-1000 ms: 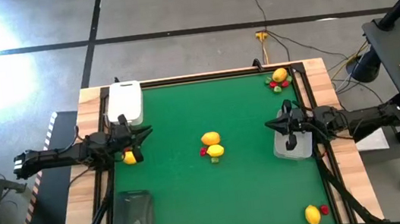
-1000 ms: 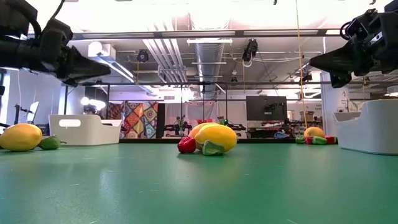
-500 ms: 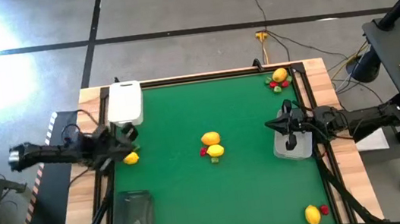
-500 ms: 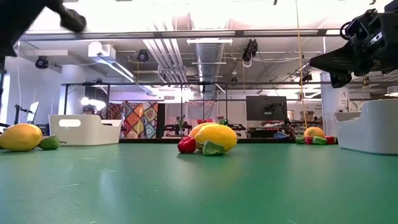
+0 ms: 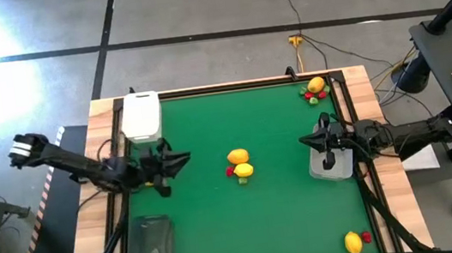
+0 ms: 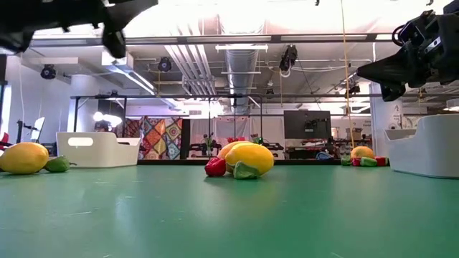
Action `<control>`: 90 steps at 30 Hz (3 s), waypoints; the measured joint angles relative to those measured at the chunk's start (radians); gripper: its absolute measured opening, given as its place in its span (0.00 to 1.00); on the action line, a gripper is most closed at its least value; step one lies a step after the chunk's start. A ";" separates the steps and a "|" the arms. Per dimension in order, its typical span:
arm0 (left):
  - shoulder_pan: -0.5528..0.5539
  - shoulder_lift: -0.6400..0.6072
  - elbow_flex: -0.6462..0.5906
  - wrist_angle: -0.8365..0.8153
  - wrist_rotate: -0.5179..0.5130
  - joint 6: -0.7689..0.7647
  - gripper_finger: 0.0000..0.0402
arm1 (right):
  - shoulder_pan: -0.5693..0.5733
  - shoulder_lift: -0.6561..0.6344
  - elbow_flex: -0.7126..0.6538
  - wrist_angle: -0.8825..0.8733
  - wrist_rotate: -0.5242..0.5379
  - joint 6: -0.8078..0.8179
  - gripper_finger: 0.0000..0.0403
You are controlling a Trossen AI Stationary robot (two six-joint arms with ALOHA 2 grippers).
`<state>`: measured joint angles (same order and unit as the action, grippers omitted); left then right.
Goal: Sort produce into baskets
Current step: Put the yellow lemon into the white bin
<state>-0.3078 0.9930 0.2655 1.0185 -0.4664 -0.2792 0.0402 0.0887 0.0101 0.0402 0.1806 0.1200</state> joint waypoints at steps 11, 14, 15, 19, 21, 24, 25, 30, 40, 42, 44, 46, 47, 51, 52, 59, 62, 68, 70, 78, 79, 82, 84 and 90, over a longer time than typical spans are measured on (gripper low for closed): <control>0.012 0.501 0.203 0.151 0.049 0.081 0.48 | 0.000 0.000 0.000 0.000 0.000 0.000 0.02; 0.047 0.574 0.222 0.171 0.062 0.096 0.58 | 0.000 0.000 0.000 0.000 0.000 0.000 0.02; 0.070 0.591 0.221 0.167 0.063 0.086 0.60 | 0.000 0.000 0.000 0.001 0.000 0.000 0.02; 0.182 0.650 0.220 0.116 0.100 0.016 0.65 | 0.000 0.000 0.000 0.001 0.000 0.000 0.02; 0.234 0.684 0.246 0.043 0.136 0.010 0.66 | 0.000 0.000 0.000 0.000 0.000 0.000 0.02; 0.273 0.745 0.293 -0.024 0.162 0.070 0.66 | 0.000 0.000 0.000 0.001 0.000 0.000 0.02; 0.277 0.766 0.303 -0.032 0.184 0.101 0.66 | 0.000 0.000 0.000 0.001 0.000 0.000 0.02; 0.267 0.829 0.329 -0.033 0.208 0.196 0.66 | 0.000 0.000 0.000 0.001 0.000 0.000 0.02; 0.293 0.909 0.361 -0.089 0.137 0.292 0.65 | 0.000 0.000 0.000 0.001 0.000 0.000 0.02; 0.302 0.936 0.391 -0.101 0.171 0.290 0.65 | 0.000 0.000 0.000 0.001 0.000 0.000 0.02; 0.309 0.958 0.416 -0.152 0.161 0.290 0.65 | 0.000 0.000 0.000 0.001 0.000 0.000 0.02; 0.325 0.978 0.433 -0.163 0.153 0.286 0.65 | 0.000 0.000 0.000 0.001 0.000 0.000 0.02; 0.333 0.985 0.436 -0.160 0.159 0.286 0.65 | 0.000 0.000 0.000 0.001 0.000 0.000 0.02; 0.352 1.010 0.447 -0.148 0.197 0.273 0.65 | 0.000 0.000 0.000 0.001 0.000 0.000 0.02; 0.356 1.012 0.447 -0.148 0.200 0.266 0.65 | 0.000 0.000 0.000 0.001 0.000 0.000 0.02; 0.377 1.014 0.442 -0.149 0.224 0.209 0.65 | 0.000 0.000 0.000 0.001 0.000 0.000 0.02; 0.378 1.021 0.441 -0.143 0.225 0.193 0.66 | 0.000 0.000 0.000 0.001 0.000 0.000 0.02; 0.378 1.024 0.438 -0.147 0.221 0.160 0.73 | 0.000 0.000 0.000 0.001 0.000 0.000 0.02; 0.378 1.024 0.438 -0.141 0.218 0.156 0.73 | 0.000 0.000 0.000 0.001 0.000 0.000 0.02; 0.379 1.026 0.434 -0.068 0.134 0.071 0.71 | 0.000 0.000 0.000 0.002 0.002 0.000 0.02; 0.386 1.026 0.428 -0.071 0.118 0.047 0.69 | 0.000 0.000 0.000 0.002 0.003 0.000 0.02; 0.393 1.026 0.426 -0.066 0.102 0.035 0.62 | 0.000 0.000 0.000 0.014 0.007 0.000 0.02; 0.392 1.026 0.426 -0.066 0.109 0.037 0.57 | 0.000 0.000 0.000 0.050 0.005 0.047 0.02; 0.411 0.989 0.426 -0.070 0.064 0.061 0.50 | 0.003 0.005 0.003 0.096 -0.096 0.321 0.02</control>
<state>0.1031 1.9824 0.6918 0.9483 -0.4019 -0.2179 0.0432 0.0939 0.0127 0.1367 0.0847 0.4405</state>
